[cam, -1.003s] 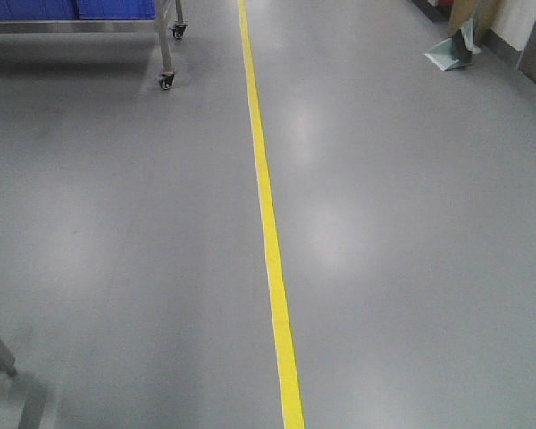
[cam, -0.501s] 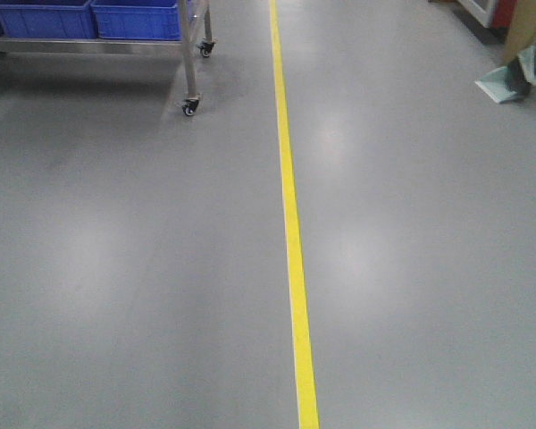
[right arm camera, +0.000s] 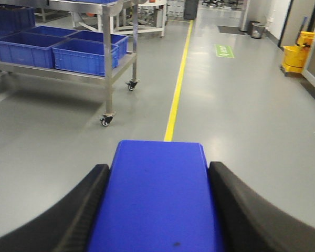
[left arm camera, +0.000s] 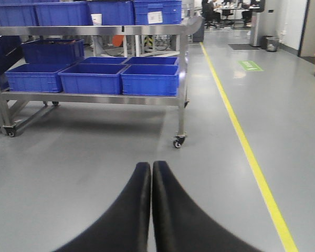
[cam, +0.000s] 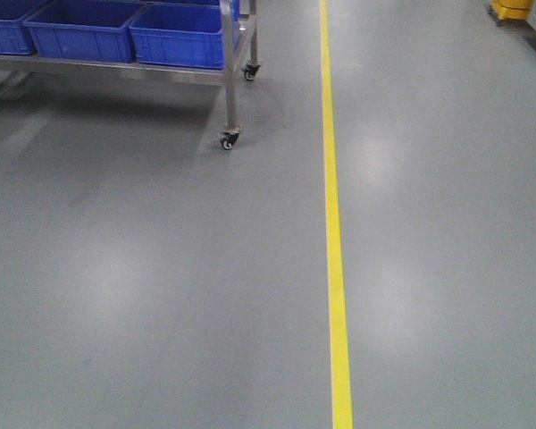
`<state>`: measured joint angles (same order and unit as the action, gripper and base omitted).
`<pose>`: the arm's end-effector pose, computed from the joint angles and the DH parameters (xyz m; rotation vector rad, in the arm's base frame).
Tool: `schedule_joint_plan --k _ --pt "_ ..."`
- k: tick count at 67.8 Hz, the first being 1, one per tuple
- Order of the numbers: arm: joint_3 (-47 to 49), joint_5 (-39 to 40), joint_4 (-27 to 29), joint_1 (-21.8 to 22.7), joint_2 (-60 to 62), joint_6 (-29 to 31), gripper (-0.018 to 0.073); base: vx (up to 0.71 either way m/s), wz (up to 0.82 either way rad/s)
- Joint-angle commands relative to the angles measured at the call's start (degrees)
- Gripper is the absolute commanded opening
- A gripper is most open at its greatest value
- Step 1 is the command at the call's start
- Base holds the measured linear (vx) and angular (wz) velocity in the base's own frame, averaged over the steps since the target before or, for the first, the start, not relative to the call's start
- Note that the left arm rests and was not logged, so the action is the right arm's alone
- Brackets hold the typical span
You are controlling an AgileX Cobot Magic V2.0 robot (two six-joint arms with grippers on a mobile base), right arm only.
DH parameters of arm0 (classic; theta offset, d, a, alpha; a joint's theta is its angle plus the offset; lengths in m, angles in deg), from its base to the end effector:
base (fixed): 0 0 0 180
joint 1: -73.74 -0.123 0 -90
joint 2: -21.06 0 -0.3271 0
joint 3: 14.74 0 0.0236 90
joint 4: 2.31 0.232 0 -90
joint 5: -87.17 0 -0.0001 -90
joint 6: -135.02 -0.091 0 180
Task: Pour parts from conveyor to right shelf
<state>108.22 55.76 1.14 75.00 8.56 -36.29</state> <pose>-0.0209 0.0033 0.2797 -0.0917 1.7590 -0.0613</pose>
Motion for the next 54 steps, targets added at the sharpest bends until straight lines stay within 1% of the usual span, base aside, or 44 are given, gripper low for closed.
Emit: schedule_joint_plan --k 1,27,54 --pt "1.6 4.7 -0.1 0.3 -0.6 -0.1 -0.0006 0.69 0.23" --pt "1.6 4.7 -0.1 0.3 -0.6 -0.1 -0.0006 0.66 0.31" --pt "1.6 4.7 -0.1 0.3 -0.6 -0.1 -0.0006 0.63 0.50"
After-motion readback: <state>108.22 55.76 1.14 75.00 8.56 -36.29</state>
